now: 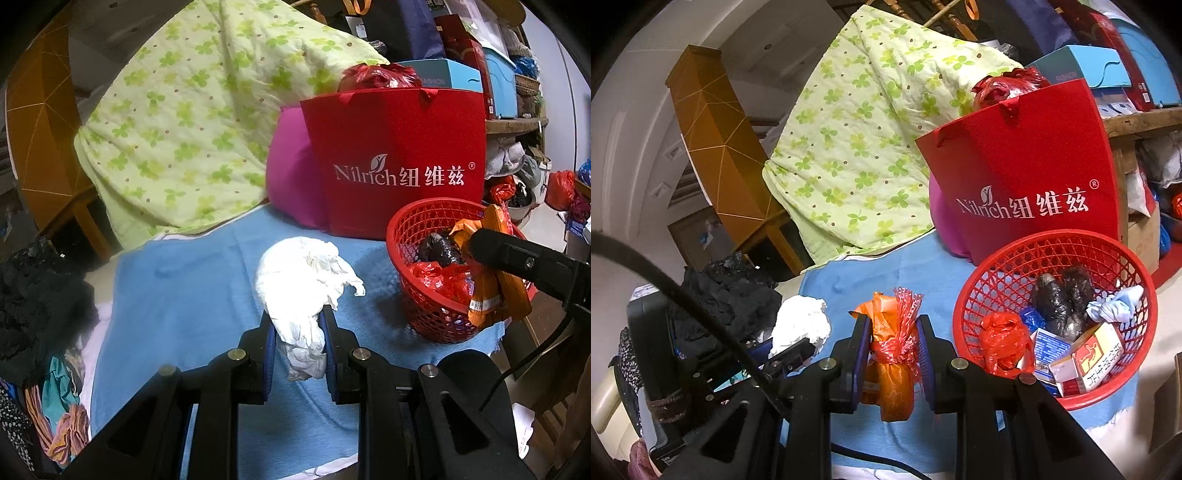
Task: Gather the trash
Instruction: 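Lift the tissue with the left gripper while the right carries the wrapper toward the basket, then carry the tissue and wrapper over the red basket with both grippers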
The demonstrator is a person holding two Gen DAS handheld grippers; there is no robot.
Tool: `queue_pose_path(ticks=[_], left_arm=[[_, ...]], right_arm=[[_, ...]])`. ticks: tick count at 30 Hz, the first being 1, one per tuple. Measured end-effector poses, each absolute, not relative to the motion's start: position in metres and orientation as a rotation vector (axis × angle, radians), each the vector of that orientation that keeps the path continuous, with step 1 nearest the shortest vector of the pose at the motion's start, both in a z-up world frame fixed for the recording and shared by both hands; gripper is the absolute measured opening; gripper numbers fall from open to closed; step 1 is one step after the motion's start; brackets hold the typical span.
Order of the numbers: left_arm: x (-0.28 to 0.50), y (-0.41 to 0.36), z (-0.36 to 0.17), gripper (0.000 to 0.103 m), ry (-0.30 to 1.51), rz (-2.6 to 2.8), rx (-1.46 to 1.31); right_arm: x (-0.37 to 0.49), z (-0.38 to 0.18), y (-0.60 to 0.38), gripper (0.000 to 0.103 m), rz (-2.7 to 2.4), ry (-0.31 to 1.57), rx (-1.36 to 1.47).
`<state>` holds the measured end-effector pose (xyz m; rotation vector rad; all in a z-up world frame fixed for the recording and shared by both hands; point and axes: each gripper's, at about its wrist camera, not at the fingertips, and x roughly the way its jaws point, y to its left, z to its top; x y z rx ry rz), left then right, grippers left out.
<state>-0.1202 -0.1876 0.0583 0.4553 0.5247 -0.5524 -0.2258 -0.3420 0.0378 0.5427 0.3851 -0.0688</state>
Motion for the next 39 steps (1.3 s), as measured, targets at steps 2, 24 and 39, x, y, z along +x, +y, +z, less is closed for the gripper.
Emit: queue_pose_path(ticks=[2, 24, 39], left_arm=[[-0.121, -0.189, 0.058, 0.024, 0.524, -0.555, 0.459], [-0.132, -0.205, 0.056, 0.024, 0.514, -0.592, 0.509], [-0.148, -0.23, 0.056, 0.024, 0.493, -0.63, 0.563]], right_arm=[[-0.226, 0.037, -0.344, 0.027, -0.072, 0.383, 0.545], [-0.25, 0.033, -0.366, 0.027, -0.113, 0.346, 0.611], [-0.27, 0.029, -0.391, 0.027, -0.152, 0.309, 0.658]])
